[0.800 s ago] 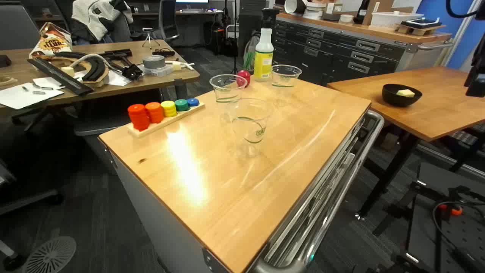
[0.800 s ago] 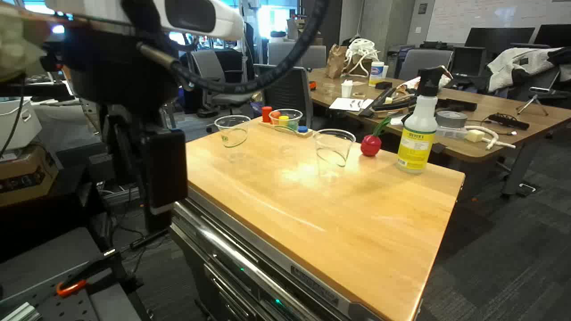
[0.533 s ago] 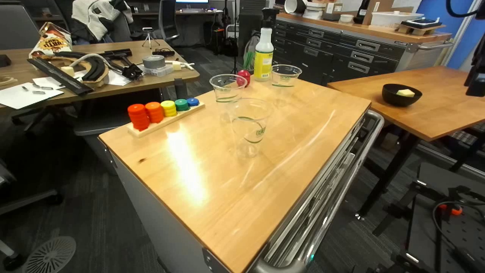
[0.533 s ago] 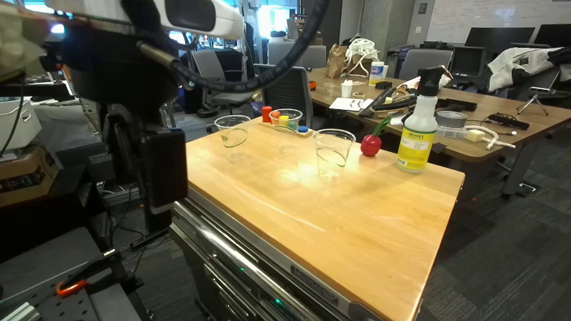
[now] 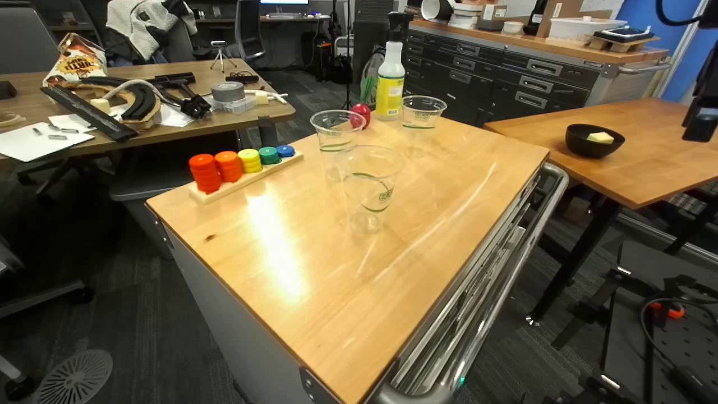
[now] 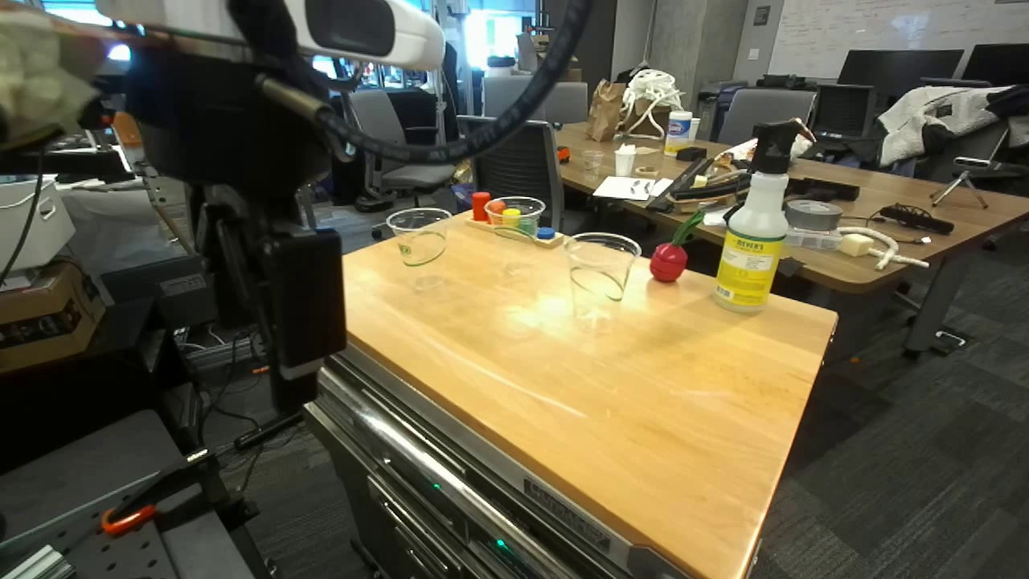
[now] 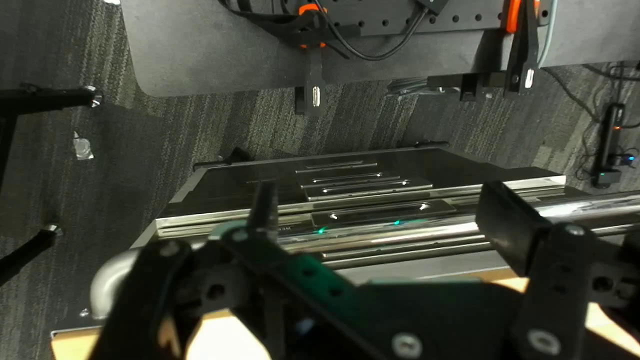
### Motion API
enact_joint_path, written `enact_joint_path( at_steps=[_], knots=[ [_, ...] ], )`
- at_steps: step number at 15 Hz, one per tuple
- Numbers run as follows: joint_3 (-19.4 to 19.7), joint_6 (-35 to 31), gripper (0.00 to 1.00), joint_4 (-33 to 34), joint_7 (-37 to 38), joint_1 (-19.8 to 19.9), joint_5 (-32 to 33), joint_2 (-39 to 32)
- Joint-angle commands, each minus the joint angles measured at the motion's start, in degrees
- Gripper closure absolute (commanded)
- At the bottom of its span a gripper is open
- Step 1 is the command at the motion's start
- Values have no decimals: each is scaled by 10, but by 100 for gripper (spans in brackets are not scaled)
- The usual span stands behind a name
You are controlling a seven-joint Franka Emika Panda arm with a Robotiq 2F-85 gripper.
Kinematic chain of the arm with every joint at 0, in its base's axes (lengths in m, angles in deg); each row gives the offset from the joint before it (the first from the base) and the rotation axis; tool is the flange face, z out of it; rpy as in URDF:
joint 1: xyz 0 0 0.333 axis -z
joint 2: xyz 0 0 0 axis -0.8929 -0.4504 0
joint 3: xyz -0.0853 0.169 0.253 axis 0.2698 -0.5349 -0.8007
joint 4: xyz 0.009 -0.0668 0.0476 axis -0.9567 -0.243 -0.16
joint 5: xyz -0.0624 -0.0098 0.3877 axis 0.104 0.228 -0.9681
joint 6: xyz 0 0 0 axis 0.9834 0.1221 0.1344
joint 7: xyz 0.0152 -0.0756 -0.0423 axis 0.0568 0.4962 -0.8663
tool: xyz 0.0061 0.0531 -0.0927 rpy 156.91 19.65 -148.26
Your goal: Stack the three cups
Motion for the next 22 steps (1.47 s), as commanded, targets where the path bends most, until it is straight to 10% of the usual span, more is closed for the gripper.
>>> enact_joint_path(
  at_steps=[1, 8, 22],
  knots=[
    [-29, -54, 0, 36, 47, -23, -29, -64],
    [-114, -210, 0, 139, 202, -49, -64, -227],
    [-171, -244, 0, 316, 406, -92, -65, -409]
  ],
)
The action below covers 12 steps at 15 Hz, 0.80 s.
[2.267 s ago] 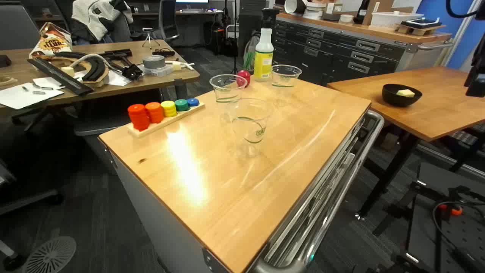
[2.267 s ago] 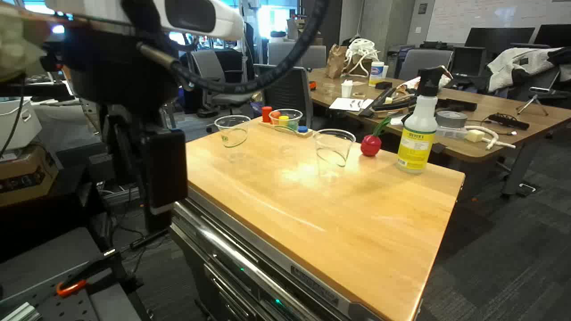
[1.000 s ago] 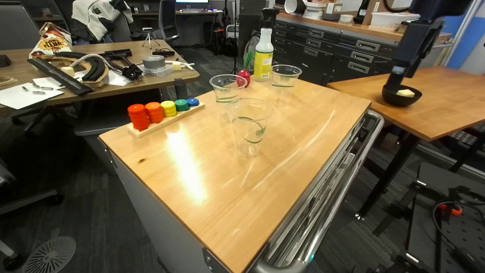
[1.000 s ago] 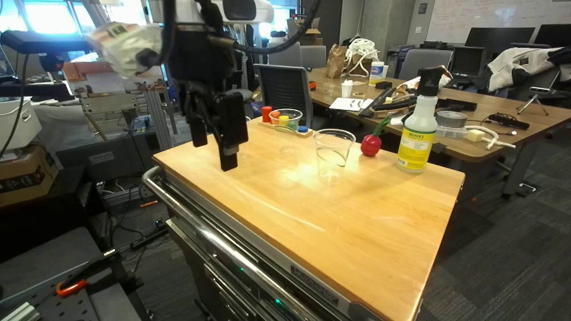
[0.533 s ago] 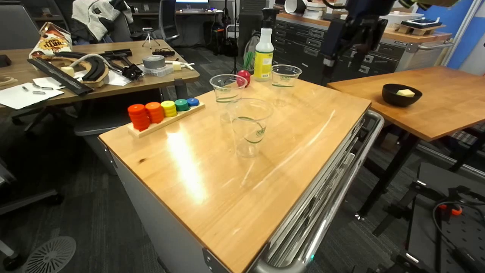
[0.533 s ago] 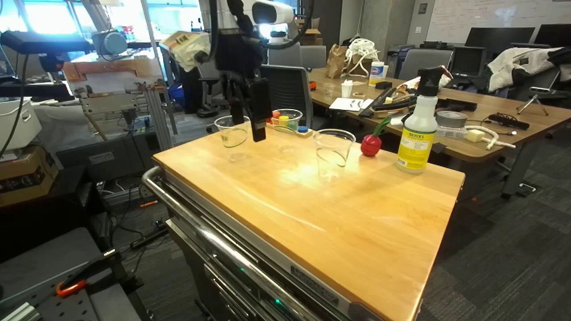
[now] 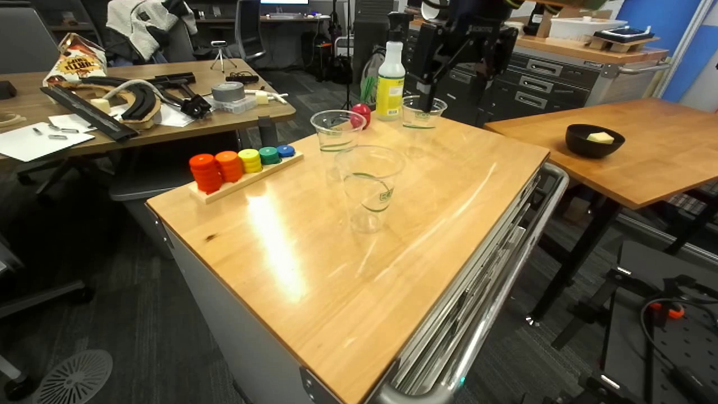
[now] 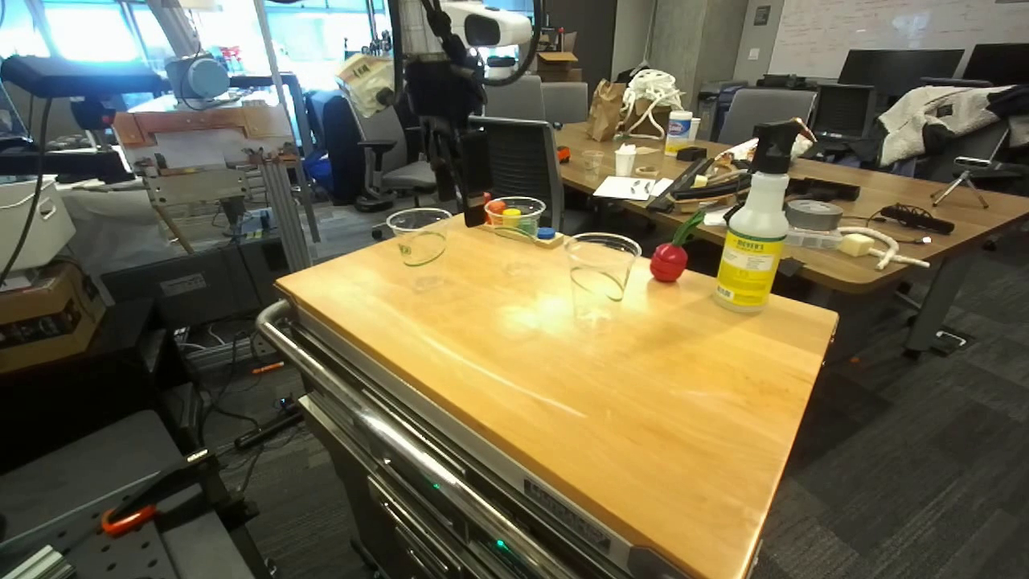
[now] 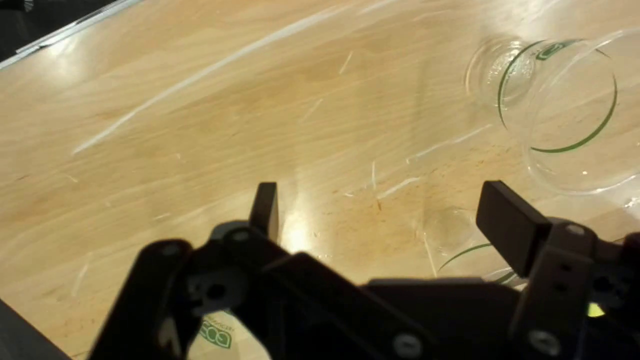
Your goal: Stack the three cups
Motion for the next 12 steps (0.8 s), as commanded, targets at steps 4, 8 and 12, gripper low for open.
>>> enact_joint_path(
  at_steps=[4, 8, 12],
  knots=[
    [-7, -5, 0, 66, 55, -35, -2, -84],
    [-6, -5, 0, 84, 68, -58, -2, -109],
    [-3, -5, 0, 89, 69, -71, 0, -119]
  ],
)
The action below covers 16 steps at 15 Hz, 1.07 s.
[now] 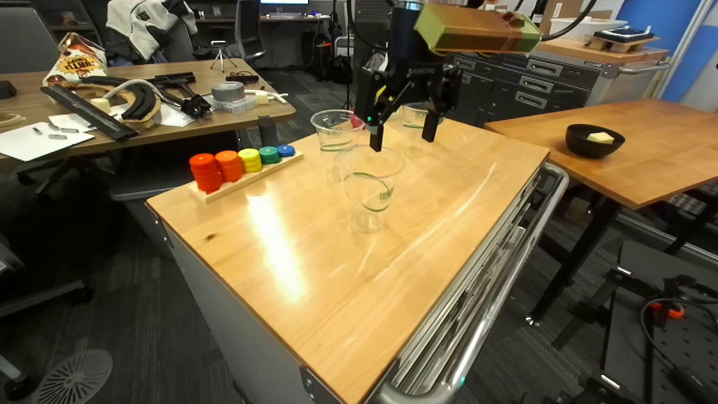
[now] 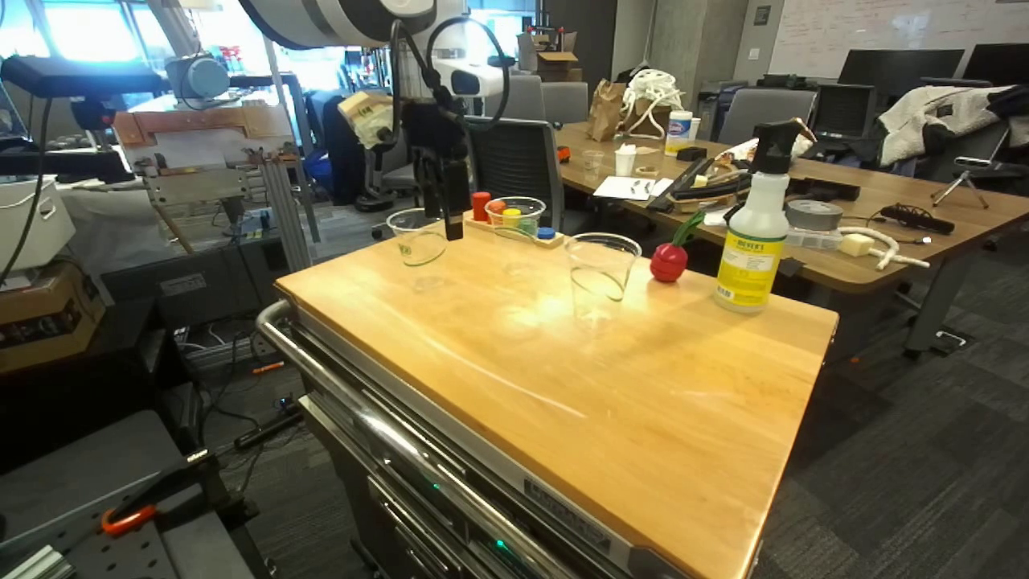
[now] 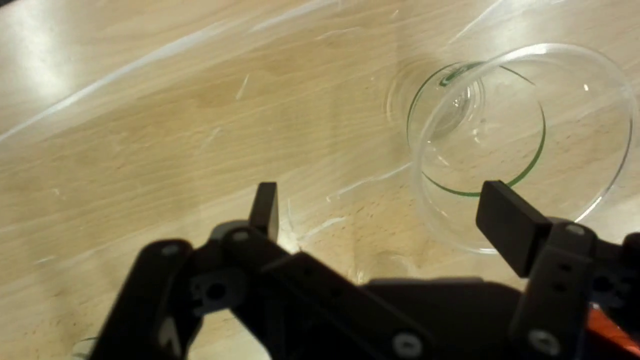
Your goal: Stack the three cups
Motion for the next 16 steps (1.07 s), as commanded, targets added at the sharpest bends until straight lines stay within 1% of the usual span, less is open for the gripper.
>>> enact_joint_path(
  at_steps=[1, 3, 4, 5, 7, 8, 13, 15, 16],
  knots=[
    [3, -1, 0, 16, 10, -10, 2, -15],
    [5, 1, 0, 12, 9, -11, 4, -23],
    [6, 0, 3, 10, 9, -12, 6, -28],
    [6, 0, 26, 9, 8, -12, 5, -32],
    [8, 0, 30, 8, 9, -14, 7, -42],
    [8, -1, 39, 9, 8, -15, 3, -45],
    [6, 1, 79, 9, 2, -15, -15, -47],
    [5, 3, 92, 5, -1, -15, -19, -41],
    [6, 5, 97, 3, 1, -16, -16, -36]
  ],
)
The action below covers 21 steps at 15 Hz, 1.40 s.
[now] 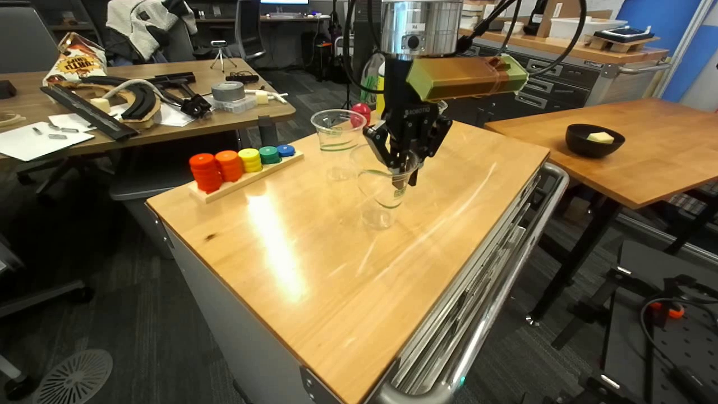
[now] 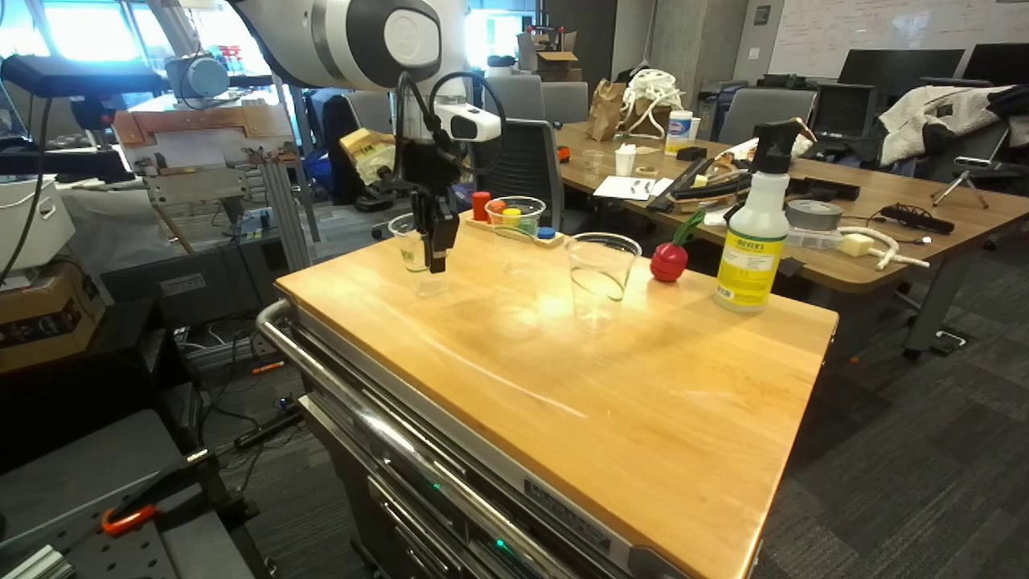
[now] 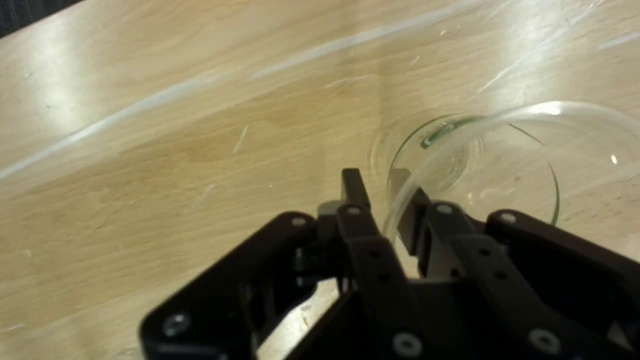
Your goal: Stack the three cups
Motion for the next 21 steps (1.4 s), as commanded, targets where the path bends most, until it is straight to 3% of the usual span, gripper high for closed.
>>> enact_joint_path(
  at_steps=[1, 5, 11, 13, 21],
  knots=[
    [5, 7, 100, 2, 3, -9, -11, 17],
    [10, 24, 98, 3, 18, -7, -4, 39],
    [14, 126, 98, 77, 6, 9, -36, 65],
    [14, 145, 98, 118, 7, 12, -47, 56],
    [24, 118, 99, 256, 21, 11, -37, -51]
  ],
)
